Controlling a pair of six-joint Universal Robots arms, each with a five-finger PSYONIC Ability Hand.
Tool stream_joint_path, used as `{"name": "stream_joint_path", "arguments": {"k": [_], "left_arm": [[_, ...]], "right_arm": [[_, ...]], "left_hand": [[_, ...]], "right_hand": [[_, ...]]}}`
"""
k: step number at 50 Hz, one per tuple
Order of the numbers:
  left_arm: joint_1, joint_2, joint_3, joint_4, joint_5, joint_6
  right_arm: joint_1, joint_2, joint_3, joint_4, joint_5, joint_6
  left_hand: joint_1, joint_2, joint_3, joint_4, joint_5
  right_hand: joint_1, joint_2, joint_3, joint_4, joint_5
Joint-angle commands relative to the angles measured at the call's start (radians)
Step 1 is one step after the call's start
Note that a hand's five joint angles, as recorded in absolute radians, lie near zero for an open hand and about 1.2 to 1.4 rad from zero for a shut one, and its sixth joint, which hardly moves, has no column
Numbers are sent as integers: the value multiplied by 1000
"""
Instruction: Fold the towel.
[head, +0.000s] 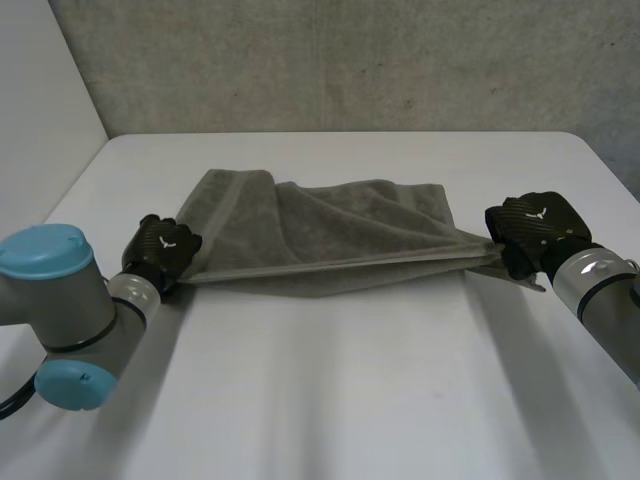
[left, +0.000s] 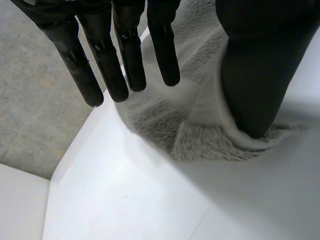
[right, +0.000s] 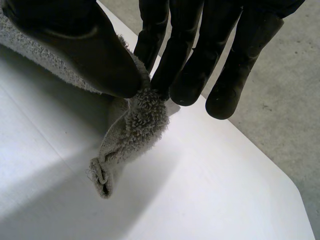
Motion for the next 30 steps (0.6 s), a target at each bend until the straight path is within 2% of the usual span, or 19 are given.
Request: {"name": "stream_joint_path", "arguments": {"k": [1, 5, 8, 10, 11, 12, 16, 22, 30], "left_arm": [[10, 20, -24, 27, -1, 1], [12, 20, -32, 27, 1, -2], [12, 22, -35, 25, 4, -4], [12, 26, -38, 25, 6, -7], [12, 26, -38, 25, 6, -7], [10, 31, -40, 25, 6, -8], [9, 53, -41, 23, -1, -7], [12, 181, -78, 23, 4, -2], [28, 497, -190, 16, 16, 2]], "right_arm": [[-1, 3, 2, 0, 0, 0], [-1, 3, 5, 0, 0, 3], [-1, 3, 6, 0, -1, 3], [-1, 3, 12, 0, -1, 1], [-1, 3, 12, 0, -1, 1], [-1, 3, 12, -2, -1, 3], [-4, 3, 11, -2, -1, 3], [-6, -11, 3, 1, -15, 3], [-39, -264, 15, 23, -56, 17]], "left_hand": [[205, 208, 208, 208, 207], [440, 442, 442, 443, 442], [490, 493, 493, 493, 493], [683, 686, 686, 686, 685], [684, 687, 687, 687, 686], [783, 785, 785, 785, 785], [784, 786, 786, 786, 786], [784, 786, 786, 786, 786], [784, 786, 786, 786, 786]], "right_hand": [[75, 58, 52, 61, 50], [75, 58, 52, 61, 50], [75, 58, 52, 61, 50], [75, 58, 52, 61, 50], [75, 58, 52, 61, 50], [75, 58, 52, 61, 50], [75, 58, 52, 61, 50], [75, 58, 52, 61, 50], [75, 58, 52, 61, 50]]}}
